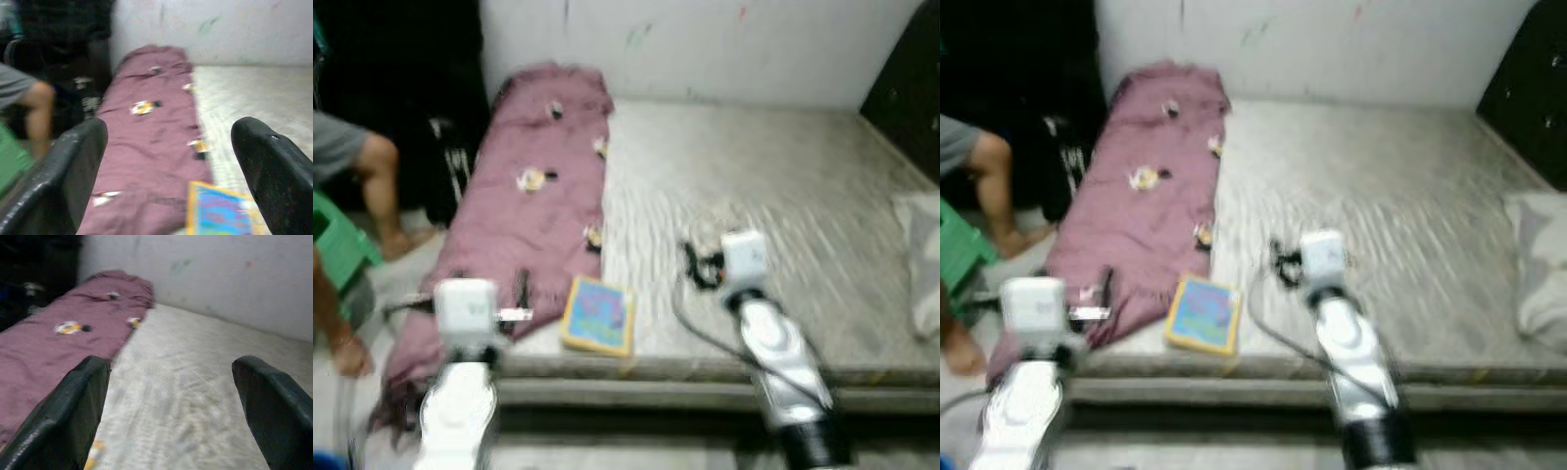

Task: Clean up the room

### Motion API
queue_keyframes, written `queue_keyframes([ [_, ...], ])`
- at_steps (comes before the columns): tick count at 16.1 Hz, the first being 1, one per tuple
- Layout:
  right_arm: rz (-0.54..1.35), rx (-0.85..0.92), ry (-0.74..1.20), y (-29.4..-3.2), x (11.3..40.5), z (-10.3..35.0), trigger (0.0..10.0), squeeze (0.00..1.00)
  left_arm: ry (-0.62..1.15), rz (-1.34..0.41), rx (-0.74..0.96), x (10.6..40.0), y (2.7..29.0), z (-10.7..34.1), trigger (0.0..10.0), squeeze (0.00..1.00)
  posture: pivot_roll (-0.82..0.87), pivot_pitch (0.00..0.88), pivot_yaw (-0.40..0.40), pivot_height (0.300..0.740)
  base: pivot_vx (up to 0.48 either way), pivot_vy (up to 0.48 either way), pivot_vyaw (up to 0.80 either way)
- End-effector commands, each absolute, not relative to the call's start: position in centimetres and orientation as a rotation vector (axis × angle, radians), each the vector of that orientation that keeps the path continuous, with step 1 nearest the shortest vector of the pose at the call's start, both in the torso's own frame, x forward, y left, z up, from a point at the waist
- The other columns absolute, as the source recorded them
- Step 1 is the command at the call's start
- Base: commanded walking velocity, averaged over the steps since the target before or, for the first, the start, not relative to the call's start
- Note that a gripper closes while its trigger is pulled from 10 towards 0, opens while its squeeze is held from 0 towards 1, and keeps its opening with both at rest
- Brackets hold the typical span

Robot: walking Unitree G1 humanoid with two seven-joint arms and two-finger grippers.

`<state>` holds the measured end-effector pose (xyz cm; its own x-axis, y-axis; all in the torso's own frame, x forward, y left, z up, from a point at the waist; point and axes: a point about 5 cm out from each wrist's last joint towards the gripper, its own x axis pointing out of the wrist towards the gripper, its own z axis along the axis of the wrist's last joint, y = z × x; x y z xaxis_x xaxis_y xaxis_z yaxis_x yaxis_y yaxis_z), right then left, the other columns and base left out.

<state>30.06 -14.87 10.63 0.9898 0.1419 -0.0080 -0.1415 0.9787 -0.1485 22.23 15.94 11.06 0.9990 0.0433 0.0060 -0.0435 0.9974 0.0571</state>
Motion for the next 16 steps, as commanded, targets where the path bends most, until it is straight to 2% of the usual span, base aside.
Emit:
queue_keyframes([
  [1, 0.158, -0.133, -0.022, -14.28, 30.27, 11.08, 10.0, 0.0, -0.026, 0.046, 0.072, 22.28, 16.55, 11.55, 10.0, 0.0, -0.03, 0.0, -0.049, 0.74, 0.0, 0.0, 0.0],
  [7, 0.155, -0.131, -0.019, -14.33, 30.27, 10.99, 10.0, 0.0, -0.039, 0.016, 0.061, 22.27, 16.3, 11.64, 10.0, 0.0, -0.03, 0.0, -0.049, 0.74, 0.0, 0.0, 0.0],
  [16, 0.154, -0.131, -0.017, -14.33, 30.32, 10.96, 10.0, 0.0, -0.037, 0.008, 0.059, 22.26, 16.27, 11.64, 10.0, 0.0, -0.03, 0.0, -0.049, 0.74, 0.255, 0.0, 0.0],
])
